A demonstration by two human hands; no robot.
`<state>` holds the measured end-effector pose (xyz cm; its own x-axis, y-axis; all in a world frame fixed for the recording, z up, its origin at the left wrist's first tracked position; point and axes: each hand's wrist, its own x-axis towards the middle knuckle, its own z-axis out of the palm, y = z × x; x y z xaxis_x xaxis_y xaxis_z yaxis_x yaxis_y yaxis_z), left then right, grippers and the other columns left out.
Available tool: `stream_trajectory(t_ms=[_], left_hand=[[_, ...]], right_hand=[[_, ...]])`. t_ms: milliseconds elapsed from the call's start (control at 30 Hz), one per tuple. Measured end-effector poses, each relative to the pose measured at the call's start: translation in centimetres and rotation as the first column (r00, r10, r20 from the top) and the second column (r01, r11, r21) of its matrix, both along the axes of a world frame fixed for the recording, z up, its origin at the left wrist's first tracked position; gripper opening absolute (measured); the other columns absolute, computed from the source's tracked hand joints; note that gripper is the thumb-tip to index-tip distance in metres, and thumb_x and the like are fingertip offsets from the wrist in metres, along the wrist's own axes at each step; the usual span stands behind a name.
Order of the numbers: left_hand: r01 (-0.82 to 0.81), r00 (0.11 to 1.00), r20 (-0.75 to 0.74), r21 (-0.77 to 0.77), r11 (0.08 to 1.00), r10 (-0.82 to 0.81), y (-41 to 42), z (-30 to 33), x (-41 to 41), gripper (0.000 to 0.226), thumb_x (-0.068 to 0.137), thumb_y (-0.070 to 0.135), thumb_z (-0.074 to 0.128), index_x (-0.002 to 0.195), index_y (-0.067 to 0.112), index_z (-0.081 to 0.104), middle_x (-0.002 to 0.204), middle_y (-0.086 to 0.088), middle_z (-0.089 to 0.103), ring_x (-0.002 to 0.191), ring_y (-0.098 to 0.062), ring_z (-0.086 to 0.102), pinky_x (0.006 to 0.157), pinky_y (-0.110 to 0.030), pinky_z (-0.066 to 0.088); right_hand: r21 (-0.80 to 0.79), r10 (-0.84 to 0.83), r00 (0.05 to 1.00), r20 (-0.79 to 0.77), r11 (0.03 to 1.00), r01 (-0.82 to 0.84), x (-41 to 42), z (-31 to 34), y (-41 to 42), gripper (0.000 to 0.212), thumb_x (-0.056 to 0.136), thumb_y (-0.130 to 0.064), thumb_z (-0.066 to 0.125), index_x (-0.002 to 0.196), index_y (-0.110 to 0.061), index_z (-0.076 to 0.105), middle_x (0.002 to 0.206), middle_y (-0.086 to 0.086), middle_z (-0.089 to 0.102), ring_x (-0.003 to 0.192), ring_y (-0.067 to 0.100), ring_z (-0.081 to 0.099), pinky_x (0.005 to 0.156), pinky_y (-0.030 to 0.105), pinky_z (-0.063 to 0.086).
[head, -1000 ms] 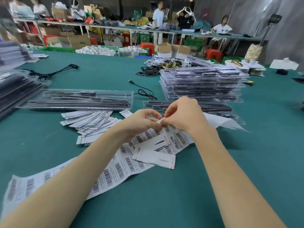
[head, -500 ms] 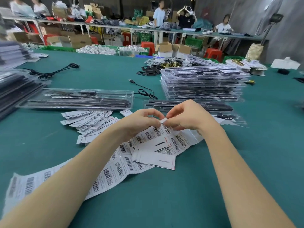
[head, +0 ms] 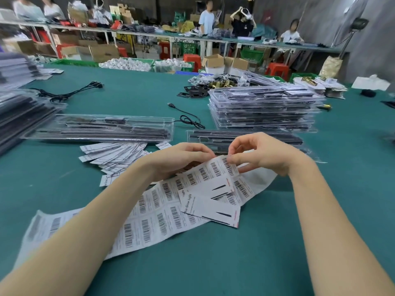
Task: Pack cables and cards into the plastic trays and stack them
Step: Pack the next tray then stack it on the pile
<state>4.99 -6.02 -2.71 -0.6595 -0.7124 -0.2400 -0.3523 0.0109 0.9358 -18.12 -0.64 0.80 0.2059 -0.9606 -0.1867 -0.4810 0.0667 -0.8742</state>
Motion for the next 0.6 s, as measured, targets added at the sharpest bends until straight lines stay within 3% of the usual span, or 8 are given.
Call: stream_trajectory(t_ms=[133, 200, 367, 500, 600], left_hand=[[0.034, 0.999, 0.039, -0.099, 0.994, -0.030, -0.2, 0.0, 0.4, 0.010, 0.099, 0.026, 0.063, 0.105, 0.022, 0.068, 0.108, -0.007, 0.074, 0.087, -0.015, 0.066, 0.080, -0.029, 0.054], [0.019, 0.997, 0.083, -0.185, 0.983, -0.003, -0.1, 0.0, 0.3, 0.009, 0.101, 0.024, 0.059, 0.103, 0.024, 0.067, 0.102, 0.001, 0.075, 0.085, -0.013, 0.068, 0.076, -0.026, 0.054], [0.021, 0.990, 0.133, -0.483, 0.875, 0.049, 0.3, 0.1, -0.6, 0.009, 0.101, 0.031, 0.056, 0.104, 0.036, 0.063, 0.098, 0.010, 0.067, 0.073, 0.004, 0.063, 0.062, -0.005, 0.042], [0.181, 0.959, 0.282, -0.597, 0.782, -0.007, 0.6, -0.5, -1.2, 0.011, 0.096, 0.031, 0.065, 0.106, 0.033, 0.066, 0.094, 0.012, 0.067, 0.075, -0.002, 0.063, 0.067, -0.014, 0.046], [0.200, 0.950, 0.311, -0.652, 0.731, 0.017, 0.5, -0.9, -1.4, 0.009, 0.093, 0.033, 0.067, 0.102, 0.033, 0.071, 0.093, 0.015, 0.069, 0.081, -0.002, 0.063, 0.075, -0.024, 0.053]], right_hand=[[0.047, 0.024, 0.995, 0.101, 0.999, -0.028, -0.9, -0.1, 0.2, 0.009, 0.086, -0.007, 0.075, 0.087, -0.009, 0.067, 0.090, 0.009, 0.071, 0.088, 0.019, 0.071, 0.075, 0.034, 0.061], [0.042, -0.004, 0.985, 0.170, 0.999, -0.003, -1.4, 0.1, 0.4, 0.010, 0.085, -0.009, 0.075, 0.085, -0.011, 0.066, 0.088, 0.006, 0.071, 0.088, 0.019, 0.070, 0.074, 0.032, 0.059], [-0.114, -0.237, 0.963, 0.126, 0.961, 0.251, -1.8, 0.1, -0.2, 0.012, 0.088, -0.012, 0.074, 0.094, -0.018, 0.066, 0.092, 0.004, 0.071, 0.082, 0.015, 0.058, 0.074, 0.030, 0.046], [-0.183, -0.366, 0.915, 0.170, 0.901, 0.394, -1.0, -0.3, -1.1, 0.017, 0.091, -0.009, 0.068, 0.096, -0.024, 0.073, 0.076, -0.007, 0.073, 0.061, 0.005, 0.061, 0.057, 0.020, 0.049], [-0.209, -0.429, 0.890, 0.157, 0.866, 0.454, -0.3, -0.9, -1.6, 0.016, 0.093, -0.015, 0.067, 0.083, -0.024, 0.075, 0.073, -0.012, 0.072, 0.068, 0.005, 0.064, 0.060, 0.019, 0.052]])
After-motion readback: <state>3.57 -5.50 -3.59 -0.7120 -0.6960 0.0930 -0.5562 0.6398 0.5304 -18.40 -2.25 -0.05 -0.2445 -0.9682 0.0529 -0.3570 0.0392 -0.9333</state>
